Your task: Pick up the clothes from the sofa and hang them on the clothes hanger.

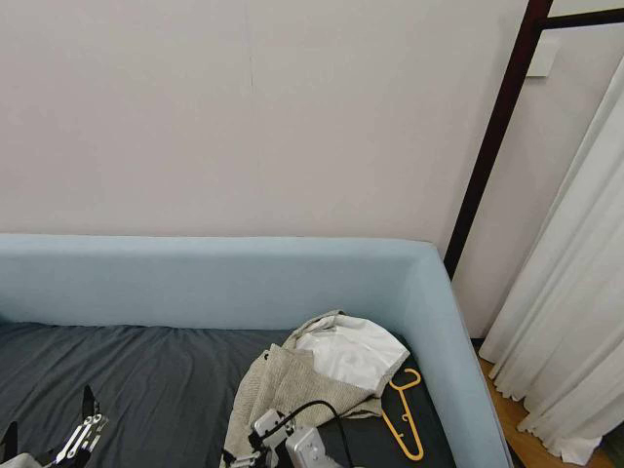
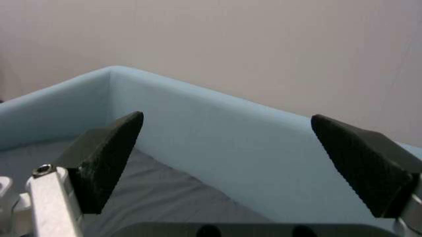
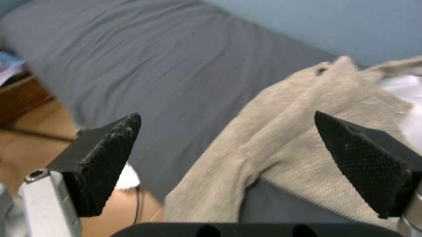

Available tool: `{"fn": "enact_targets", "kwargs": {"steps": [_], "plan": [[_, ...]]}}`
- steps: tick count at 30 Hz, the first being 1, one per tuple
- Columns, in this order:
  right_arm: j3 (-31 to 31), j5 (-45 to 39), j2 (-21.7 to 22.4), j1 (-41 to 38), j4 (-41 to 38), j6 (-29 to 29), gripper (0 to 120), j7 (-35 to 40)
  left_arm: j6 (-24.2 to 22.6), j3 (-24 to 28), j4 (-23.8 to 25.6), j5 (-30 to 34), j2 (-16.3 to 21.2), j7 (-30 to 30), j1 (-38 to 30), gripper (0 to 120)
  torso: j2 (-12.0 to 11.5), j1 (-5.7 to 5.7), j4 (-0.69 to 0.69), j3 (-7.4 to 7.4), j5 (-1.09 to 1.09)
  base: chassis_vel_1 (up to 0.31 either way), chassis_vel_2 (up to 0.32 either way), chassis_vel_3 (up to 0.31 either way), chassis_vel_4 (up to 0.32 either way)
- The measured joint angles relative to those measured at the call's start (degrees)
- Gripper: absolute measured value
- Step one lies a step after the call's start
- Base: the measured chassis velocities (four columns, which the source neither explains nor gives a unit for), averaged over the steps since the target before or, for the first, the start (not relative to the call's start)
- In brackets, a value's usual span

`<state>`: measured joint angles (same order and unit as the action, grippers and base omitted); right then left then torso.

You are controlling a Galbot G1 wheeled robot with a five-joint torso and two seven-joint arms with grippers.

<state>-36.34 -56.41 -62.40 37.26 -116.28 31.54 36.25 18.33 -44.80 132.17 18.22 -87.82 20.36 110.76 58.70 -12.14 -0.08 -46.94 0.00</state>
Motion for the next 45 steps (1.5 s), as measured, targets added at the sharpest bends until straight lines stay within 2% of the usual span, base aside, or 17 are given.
{"fn": "enact_targets", "kwargs": {"steps": [2, 3, 5, 7, 8, 10, 13, 16, 18, 19, 22, 29, 32, 35, 38, 41, 45], "plan": [[4.1, -2.99, -0.69, -1.77, 4.23, 2.63, 100, 0.16, 0.27, -0.05, -0.09, -0.03, 0.03, 0.04, 0.3, 100, 0.0, 0.0, 0.0, 0.0, 0.0, 0.0, 0.0, 0.0, 0.0], [4.1, -2.99, -0.69, -1.77, 4.23, 2.63, 100, 0.16, 0.27, -0.05, -0.09, -0.03, 0.03, 0.04, 0.3, 100, 0.0, 0.0, 0.0, 0.0, 0.0, 0.0, 0.0, 0.0, 0.0], [7.12, -3.29, -0.71, -2.78, 8.12, 7.4, 100, -0.76, 0.54, -0.05, -0.21, -0.13, 0.02, 0.07, 0.52, 100, 0.0, -0.01, 0.0, 0.0, -0.01, 0.0, 0.0, 0.0, 0.0], [9.62, 0.66, -0.18, -3.08, 13.11, 9.65, 100, -6.37, 0.76, -0.04, -0.3, -0.33, -0.01, 0.1, 0.72, 100, 0.0, -0.01, 0.0, 0.0, 0.0, 0.0, 0.0, 0.0, 0.0], [9.62, 0.66, -0.18, -3.08, 13.11, 9.65, 100, -6.37, 0.76, -0.04, -0.3, -0.33, -0.01, 0.1, 0.72, 100, 0.0, -0.01, 0.0, 0.0, 0.0, 0.0, 0.0, 0.0, 0.0], [11.71, 6.13, 0.39, -3.02, 17.67, 9.38, 100, -13.6, 0.86, 0.05, -0.31, -0.49, -0.08, 0.1, 0.82, 100, 0.0, -0.01, -0.01, -0.01, 0.0, 0.0, 0.0, 0.0, 0.0], [14.28, 13.97, 0.45, -2.87, 25.07, 6.93, 100, -24.32, 0.88, 0.23, -0.31, -0.89, -0.16, 0.1, 0.95, 100, 0.0, -0.01, -0.02, -0.01, 0.0, 0.0, 0.0, 0.0, 0.0], [15.52, 16.92, 0.08, -3.06, 29.01, 3.98, 100, -28.32, 0.88, 0.22, -0.29, -0.94, -0.13, 0.1, 0.97, 100, 0.0, -0.01, -0.01, 0.0, 0.01, 0.0, 0.0, 0.0, 0.0], [16.14, 20.76, -0.51, -4.08, 34.21, -3.25, 100, -32.77, 0.88, 0.11, -0.25, -0.96, -0.1, 0.12, 1.02, 100, -0.01, -0.01, -0.01, 0.0, -0.01, 0.0, 0.0, 0.0, 0.0], [16.14, 20.76, -0.51, -4.08, 34.21, -3.25, 100, -32.77, 0.88, 0.11, -0.25, -0.96, -0.1, 0.12, 1.02, 100, -0.01, -0.01, -0.01, 0.0, -0.01, 0.0, 0.0, 0.0, 0.0], [16.86, 24.56, -2.11, -5.94, 40.98, -11.54, 100, -35.99, 0.89, 0.08, -0.2, -0.98, -0.28, 0.14, 1.15, 100, -0.01, -0.01, 0.0, -0.01, 0.0, 0.0, 0.0, 0.0, 0.0], [18.05, 30.18, -6.19, -9.12, 50.99, -11.09, 100, -33.34, 1.07, -0.19, -0.27, -1.02, -0.41, 0.25, 1.42, 100, -0.01, -0.01, 0.01, -0.01, 0.0, 0.0, 0.0, 0.0, 0.0], [18.81, 34.48, -8.39, -10.58, 58.68, -11.96, 100, -33.99, 1.22, -0.45, -0.52, -1.03, -0.47, 0.34, 1.64, 100, -0.01, -0.01, -0.01, -0.01, -0.01, 0.0, 0.0, 0.0, 0.0], [19.69, 35.72, -9.58, -10.84, 61.15, -12.09, 100, -34.03, 1.28, -0.52, -0.63, -1.04, -0.49, 0.34, 1.72, 100, -0.01, -0.01, -0.02, -0.01, 0.0, 0.0, 0.0, 0.0, 0.0], [20.24, 35.95, -10.13, -10.96, 61.82, -11.82, 100, -32.26, 1.28, -0.56, -0.88, -1.05, -0.5, 0.35, 1.62, 100, -0.01, -0.01, 0.0, 0.0, 0.0, 0.0, 0.0, 0.0, 0.0], [20.42, 33.68, -10.14, -11.1, 60.49, -10.25, 100, -27.18, 1.27, -0.33, -1.36, -1.14, -0.65, 0.35, 1.11, 100, -0.01, -0.01, 0.0, 0.0, -0.01, 0.0, 0.0, 0.0, 0.0], [24.74, 29.44, -10.76, -11.35, 58.86, -5.36, 100, -21.68, 1.21, 0.2, -1.79, -1.48, -1.02, 0.34, 0.73, 100, -0.01, -0.01, -0.01, 0.0, -0.01, 0.0, 0.0, 0.0, 0.0]]}}
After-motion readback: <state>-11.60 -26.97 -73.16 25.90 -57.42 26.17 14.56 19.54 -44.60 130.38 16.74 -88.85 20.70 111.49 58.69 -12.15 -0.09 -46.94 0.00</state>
